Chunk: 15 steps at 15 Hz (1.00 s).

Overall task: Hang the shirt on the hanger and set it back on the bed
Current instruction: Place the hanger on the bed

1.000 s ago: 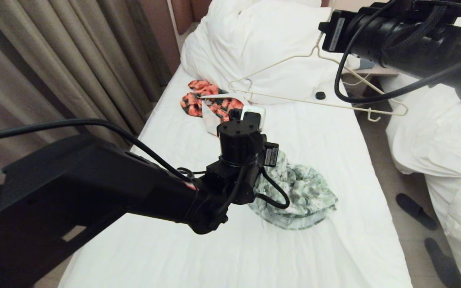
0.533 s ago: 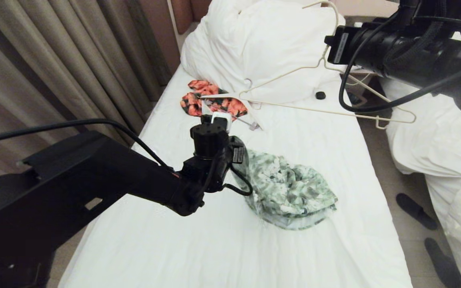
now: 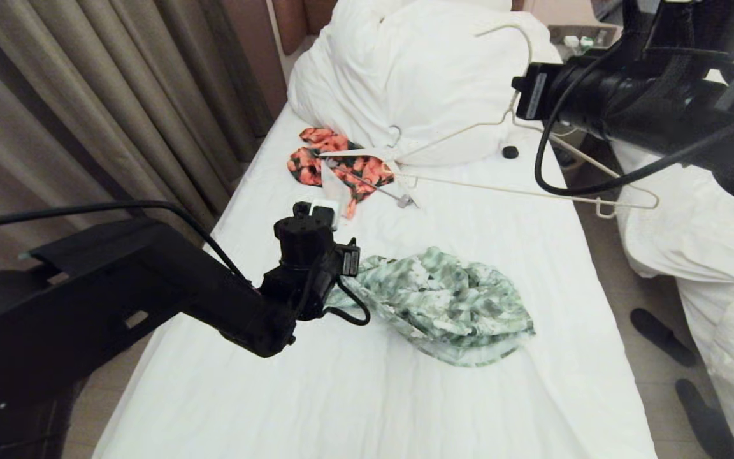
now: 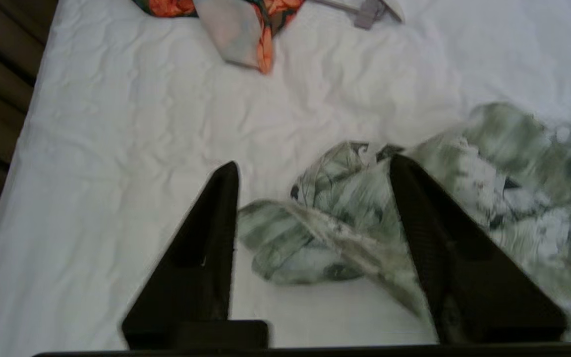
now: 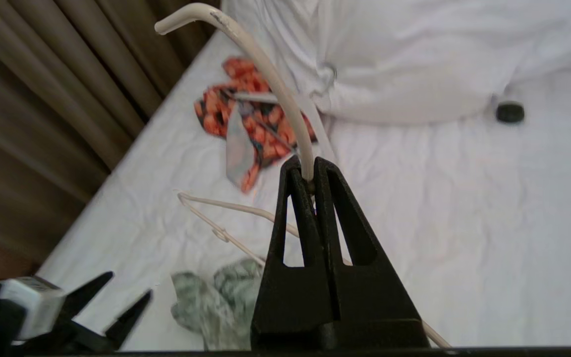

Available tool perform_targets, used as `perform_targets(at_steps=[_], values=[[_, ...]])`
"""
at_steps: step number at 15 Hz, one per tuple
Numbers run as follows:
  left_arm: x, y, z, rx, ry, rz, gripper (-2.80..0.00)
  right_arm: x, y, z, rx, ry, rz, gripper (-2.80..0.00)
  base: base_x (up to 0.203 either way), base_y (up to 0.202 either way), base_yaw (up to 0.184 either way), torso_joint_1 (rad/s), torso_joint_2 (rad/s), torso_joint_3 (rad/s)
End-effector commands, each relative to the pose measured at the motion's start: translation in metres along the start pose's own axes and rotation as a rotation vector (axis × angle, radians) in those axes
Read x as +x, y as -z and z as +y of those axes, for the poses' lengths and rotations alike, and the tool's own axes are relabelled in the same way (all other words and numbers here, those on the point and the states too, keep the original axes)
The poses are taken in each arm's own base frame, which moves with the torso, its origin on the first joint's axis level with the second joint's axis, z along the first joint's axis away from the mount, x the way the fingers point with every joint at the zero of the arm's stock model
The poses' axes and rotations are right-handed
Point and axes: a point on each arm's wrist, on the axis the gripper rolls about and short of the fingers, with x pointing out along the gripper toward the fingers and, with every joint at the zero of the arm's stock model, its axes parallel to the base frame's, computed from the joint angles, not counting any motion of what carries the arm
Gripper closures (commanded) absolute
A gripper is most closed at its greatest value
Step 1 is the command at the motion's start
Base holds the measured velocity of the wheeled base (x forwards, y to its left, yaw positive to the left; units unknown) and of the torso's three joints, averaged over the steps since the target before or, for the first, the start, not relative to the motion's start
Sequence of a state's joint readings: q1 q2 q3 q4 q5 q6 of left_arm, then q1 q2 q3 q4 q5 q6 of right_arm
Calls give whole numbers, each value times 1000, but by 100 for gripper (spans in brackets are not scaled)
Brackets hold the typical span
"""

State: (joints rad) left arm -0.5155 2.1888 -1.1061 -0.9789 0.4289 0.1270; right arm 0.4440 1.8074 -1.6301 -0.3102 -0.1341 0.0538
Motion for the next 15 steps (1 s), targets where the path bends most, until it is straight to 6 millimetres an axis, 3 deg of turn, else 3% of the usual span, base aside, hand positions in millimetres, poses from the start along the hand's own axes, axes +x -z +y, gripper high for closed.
perform_targets(at_steps=[1, 5, 7, 11, 14, 15], values=[[-18, 6, 9, 5, -5, 7, 0, 0, 12, 0, -5, 10, 40, 0, 0, 0, 0, 0, 0, 0], [-39, 34, 46, 1, -76, 37, 0, -1, 27, 0, 74, 34, 96, 0, 0, 0, 0, 0, 0, 0], [-51, 46, 72, -13, -143, 17, 0, 0, 48, -1, 154, 48, 188, 0, 0, 0, 0, 0, 0, 0], [-81, 33, 109, -37, -229, -25, 0, 32, 125, -2, 340, 87, 412, 0, 0, 0, 0, 0, 0, 0], [-81, 34, 126, -37, -245, -27, 0, 52, 188, -6, 359, 123, 558, 0, 0, 0, 0, 0, 0, 0], [-80, 35, 132, -38, -258, -22, 0, 56, 206, -7, 358, 131, 595, -274, 0, 0, 0, 0, 0, 0]])
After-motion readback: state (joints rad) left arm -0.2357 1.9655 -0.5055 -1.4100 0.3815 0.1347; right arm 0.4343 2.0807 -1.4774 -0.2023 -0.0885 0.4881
